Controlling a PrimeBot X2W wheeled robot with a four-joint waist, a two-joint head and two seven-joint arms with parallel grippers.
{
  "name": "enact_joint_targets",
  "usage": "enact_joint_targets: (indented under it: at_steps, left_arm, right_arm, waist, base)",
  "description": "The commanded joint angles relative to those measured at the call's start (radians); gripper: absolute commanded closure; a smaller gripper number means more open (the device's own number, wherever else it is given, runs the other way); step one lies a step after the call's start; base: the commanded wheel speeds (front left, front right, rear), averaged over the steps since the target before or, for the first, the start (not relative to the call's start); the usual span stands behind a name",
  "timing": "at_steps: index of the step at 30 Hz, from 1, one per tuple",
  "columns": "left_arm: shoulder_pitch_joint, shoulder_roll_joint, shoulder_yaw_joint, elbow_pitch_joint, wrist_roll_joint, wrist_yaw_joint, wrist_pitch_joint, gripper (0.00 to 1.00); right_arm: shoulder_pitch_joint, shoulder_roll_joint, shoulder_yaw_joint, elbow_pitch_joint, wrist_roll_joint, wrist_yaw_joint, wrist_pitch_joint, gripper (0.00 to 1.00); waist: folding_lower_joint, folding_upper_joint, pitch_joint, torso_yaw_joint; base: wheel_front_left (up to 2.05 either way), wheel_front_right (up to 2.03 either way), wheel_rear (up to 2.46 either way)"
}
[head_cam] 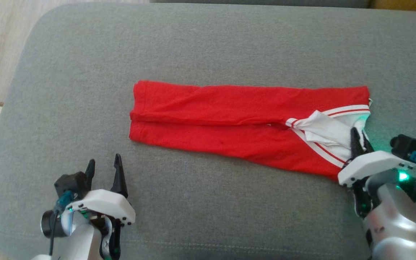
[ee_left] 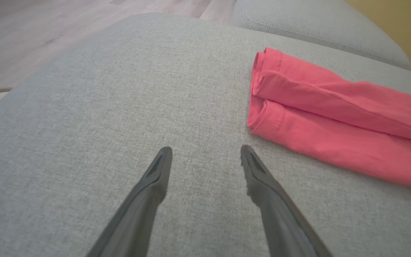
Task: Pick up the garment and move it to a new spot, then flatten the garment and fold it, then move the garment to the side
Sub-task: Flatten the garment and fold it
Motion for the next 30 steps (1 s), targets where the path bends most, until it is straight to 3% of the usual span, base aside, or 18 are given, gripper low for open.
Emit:
enact_joint_targets:
  at_steps: [1,9,14,19,25,30]
  left_arm:
    - [-0.026,0.012,0.028,-0.031,-0.013,0.003,-0.012,0.0]
    - [-0.018,0.012,-0.013,-0.026,-0.033,-0.003,-0.012,0.0]
    - [-0.013,0.012,-0.043,-0.025,-0.043,0.001,-0.012,0.0]
    - [-0.016,0.012,-0.08,-0.023,-0.045,0.001,-0.012,0.0]
    - [-0.022,0.012,-0.123,-0.022,-0.05,0.003,-0.012,0.0]
    - [-0.03,0.012,-0.174,-0.021,-0.068,0.003,-0.012,0.0]
  right_arm:
    - [-0.004,-0.033,0.006,-0.002,0.004,-0.001,-0.015,1.0]
    - [-0.049,-0.125,-0.01,-0.081,-0.004,-0.001,-0.051,1.0]
    - [-0.046,-0.088,0.074,-0.178,0.009,-0.001,-0.048,1.0]
    - [-0.004,-0.024,0.234,-0.336,0.059,-0.001,-0.001,1.0]
    - [0.049,0.022,0.44,-0.488,0.13,-0.001,0.086,1.0]
    - [0.04,0.043,0.529,-0.508,0.156,-0.001,0.111,1.0]
  waist:
    - [0.0001,-0.0001,-0.006,-0.009]
    - [0.0001,-0.0001,-0.02,-0.036]
    - [0.0001,-0.0001,-0.029,-0.041]
    - [0.0001,-0.0001,-0.042,-0.022]
    - [0.0001,-0.0001,-0.048,0.041]
    - [0.0001,-0.0001,-0.041,0.125]
  base:
    - [0.0,0.0,0.0]
    - [0.0,0.0,0.0]
    - [0.0,0.0,0.0]
    - [0.0,0.0,0.0]
    - [0.0,0.0,0.0]
    - [0.0,0.0,0.0]
